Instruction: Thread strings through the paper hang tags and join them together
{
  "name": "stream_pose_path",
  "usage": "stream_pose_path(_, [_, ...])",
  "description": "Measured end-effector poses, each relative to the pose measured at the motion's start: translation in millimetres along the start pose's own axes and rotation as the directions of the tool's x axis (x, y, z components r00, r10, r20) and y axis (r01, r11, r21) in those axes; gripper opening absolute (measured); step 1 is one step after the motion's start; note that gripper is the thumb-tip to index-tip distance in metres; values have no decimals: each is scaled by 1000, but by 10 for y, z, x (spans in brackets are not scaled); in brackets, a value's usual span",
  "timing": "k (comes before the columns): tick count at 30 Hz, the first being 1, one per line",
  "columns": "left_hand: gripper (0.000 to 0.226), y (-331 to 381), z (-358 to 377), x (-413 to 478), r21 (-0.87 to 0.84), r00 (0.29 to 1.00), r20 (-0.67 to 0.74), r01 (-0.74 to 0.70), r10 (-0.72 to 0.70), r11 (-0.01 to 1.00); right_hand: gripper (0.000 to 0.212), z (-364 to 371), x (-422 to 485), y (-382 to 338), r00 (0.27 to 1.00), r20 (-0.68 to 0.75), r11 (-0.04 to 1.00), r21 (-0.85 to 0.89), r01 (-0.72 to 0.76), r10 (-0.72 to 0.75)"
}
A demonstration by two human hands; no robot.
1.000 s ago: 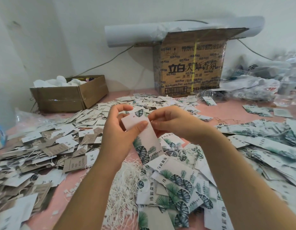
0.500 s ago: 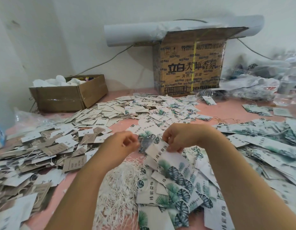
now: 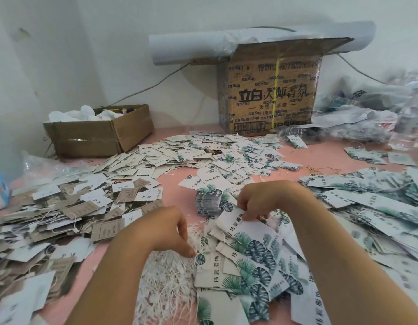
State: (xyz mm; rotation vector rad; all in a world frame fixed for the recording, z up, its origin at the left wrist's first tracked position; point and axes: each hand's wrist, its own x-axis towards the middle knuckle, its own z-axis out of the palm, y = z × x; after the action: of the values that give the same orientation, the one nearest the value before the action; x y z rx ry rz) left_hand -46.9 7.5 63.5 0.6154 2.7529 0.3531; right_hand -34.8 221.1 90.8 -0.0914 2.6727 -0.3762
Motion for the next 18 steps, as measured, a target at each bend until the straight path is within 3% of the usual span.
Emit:
stream_pose_path(4, [33,41,16,12,22,995,-91,-33,35,999,30,-21,-39,-13,1000,-10,1000,-18,-5,5])
stream_pose_path(8, [25,93,41,34,-57,966,-199,-179,164,982,7,-27,-81,-24,999,-45,999,-35,8,-10])
stream_pose_path(11, [22,138,110,76,-1,949,-204,-245,240,969,21,-35,-91,-28,997,-82,999,-36,-3,0])
stream_pose_path(18, [14,182,200,140,40,935,-224,-273,275,961,23,-44,-81,-12,994,-112,999,-48,-2,-3])
